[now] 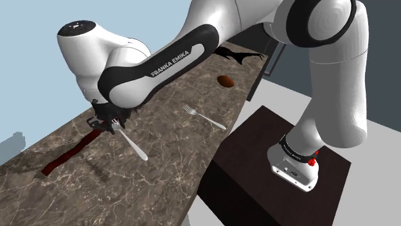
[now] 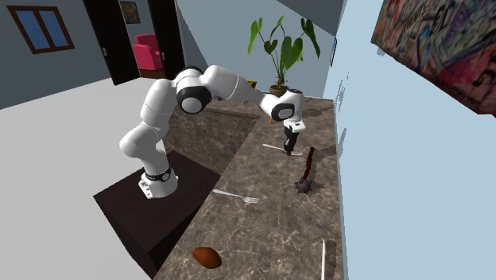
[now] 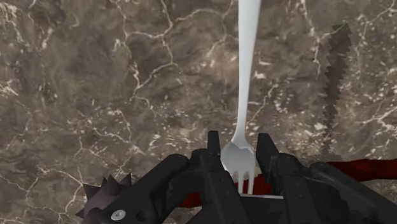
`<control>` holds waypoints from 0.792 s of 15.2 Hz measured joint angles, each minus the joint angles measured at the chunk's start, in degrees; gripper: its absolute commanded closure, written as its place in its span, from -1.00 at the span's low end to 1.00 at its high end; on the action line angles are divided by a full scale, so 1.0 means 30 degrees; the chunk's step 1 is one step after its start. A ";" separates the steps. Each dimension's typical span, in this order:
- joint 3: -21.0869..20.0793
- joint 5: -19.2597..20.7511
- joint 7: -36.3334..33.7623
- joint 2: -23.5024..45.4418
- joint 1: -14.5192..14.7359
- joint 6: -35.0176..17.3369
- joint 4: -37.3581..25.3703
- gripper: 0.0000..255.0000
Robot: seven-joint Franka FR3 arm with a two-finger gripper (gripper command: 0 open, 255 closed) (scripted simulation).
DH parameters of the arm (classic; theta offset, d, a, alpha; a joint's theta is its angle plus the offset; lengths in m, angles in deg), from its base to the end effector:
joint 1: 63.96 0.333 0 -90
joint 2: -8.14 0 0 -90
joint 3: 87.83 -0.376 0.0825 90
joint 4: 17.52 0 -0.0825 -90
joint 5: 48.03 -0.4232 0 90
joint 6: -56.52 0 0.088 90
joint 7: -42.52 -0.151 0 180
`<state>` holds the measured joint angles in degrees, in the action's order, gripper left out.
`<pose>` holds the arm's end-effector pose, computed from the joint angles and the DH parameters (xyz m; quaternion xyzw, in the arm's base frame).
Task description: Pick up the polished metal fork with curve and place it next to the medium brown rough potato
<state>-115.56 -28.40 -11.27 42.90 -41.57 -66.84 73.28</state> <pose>0.5448 0.5327 0.3017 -0.9995 -0.0205 -0.0211 0.0095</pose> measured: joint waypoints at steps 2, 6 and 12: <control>-0.0090 -0.0137 0.0104 -0.0264 -0.0078 0.0324 -0.0080 1.00; -0.0261 -0.0385 0.0231 -0.0704 -0.0130 0.1032 -0.0388 1.00; -0.0451 -0.1409 0.2188 -0.3168 -0.2595 -0.0224 0.3069 1.00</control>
<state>-116.91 -32.62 -4.71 33.39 -49.36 -67.51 82.49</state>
